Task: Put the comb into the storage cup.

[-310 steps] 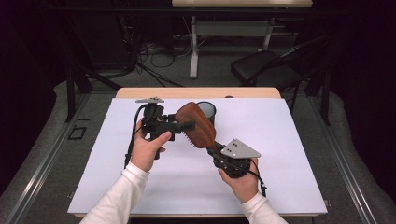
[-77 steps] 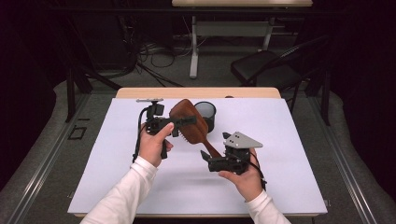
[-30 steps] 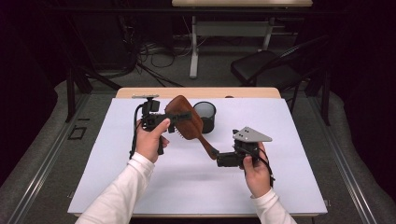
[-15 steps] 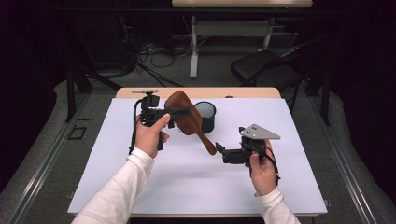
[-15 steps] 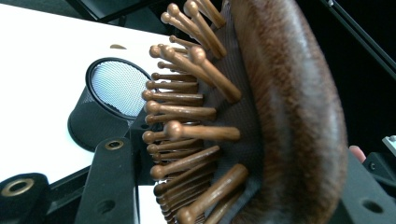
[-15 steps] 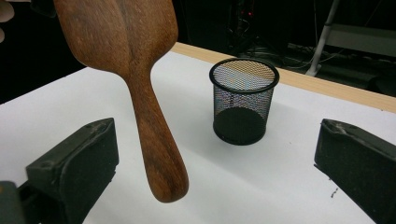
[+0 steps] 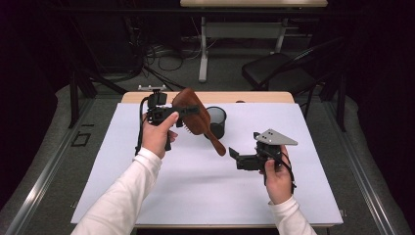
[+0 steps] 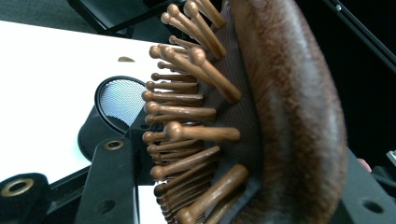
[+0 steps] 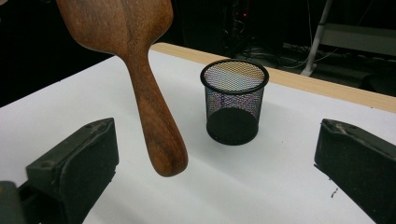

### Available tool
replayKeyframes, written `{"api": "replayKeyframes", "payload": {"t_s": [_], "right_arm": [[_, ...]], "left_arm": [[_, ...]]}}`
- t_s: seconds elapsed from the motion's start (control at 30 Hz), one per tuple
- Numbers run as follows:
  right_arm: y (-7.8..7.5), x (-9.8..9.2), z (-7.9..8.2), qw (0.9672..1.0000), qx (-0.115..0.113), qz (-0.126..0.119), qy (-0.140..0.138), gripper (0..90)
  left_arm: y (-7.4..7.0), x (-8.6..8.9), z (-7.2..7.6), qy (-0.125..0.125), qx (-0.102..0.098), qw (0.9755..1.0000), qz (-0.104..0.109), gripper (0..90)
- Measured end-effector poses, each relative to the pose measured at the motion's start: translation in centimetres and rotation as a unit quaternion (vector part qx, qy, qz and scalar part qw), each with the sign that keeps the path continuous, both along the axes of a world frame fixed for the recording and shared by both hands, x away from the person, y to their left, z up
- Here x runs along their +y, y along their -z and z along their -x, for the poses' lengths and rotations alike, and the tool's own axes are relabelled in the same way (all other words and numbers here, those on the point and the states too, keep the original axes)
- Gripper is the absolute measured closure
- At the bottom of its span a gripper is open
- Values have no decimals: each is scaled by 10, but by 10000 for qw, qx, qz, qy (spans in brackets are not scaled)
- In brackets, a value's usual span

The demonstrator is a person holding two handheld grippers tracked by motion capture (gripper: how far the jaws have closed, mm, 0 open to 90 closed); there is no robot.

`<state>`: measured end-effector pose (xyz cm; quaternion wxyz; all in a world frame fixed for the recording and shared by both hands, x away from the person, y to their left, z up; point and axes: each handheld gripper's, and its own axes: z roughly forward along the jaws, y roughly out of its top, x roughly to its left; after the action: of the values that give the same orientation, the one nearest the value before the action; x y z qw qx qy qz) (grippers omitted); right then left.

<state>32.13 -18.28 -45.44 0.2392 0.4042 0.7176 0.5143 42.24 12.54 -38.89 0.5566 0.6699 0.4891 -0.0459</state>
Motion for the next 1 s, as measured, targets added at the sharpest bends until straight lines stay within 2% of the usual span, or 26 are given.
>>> {"api": "replayKeyframes", "payload": {"t_s": [0.5,1.0], "right_arm": [[0,-3,-2,10000,-1,-25,17,0],[-1,-8,-2,10000,-1,-58,57,0]], "left_arm": [[-9,-6,-14,-95,-22,9999,-46,483],[-20,-6,-26,-221,-83,9997,-90,483]]}}
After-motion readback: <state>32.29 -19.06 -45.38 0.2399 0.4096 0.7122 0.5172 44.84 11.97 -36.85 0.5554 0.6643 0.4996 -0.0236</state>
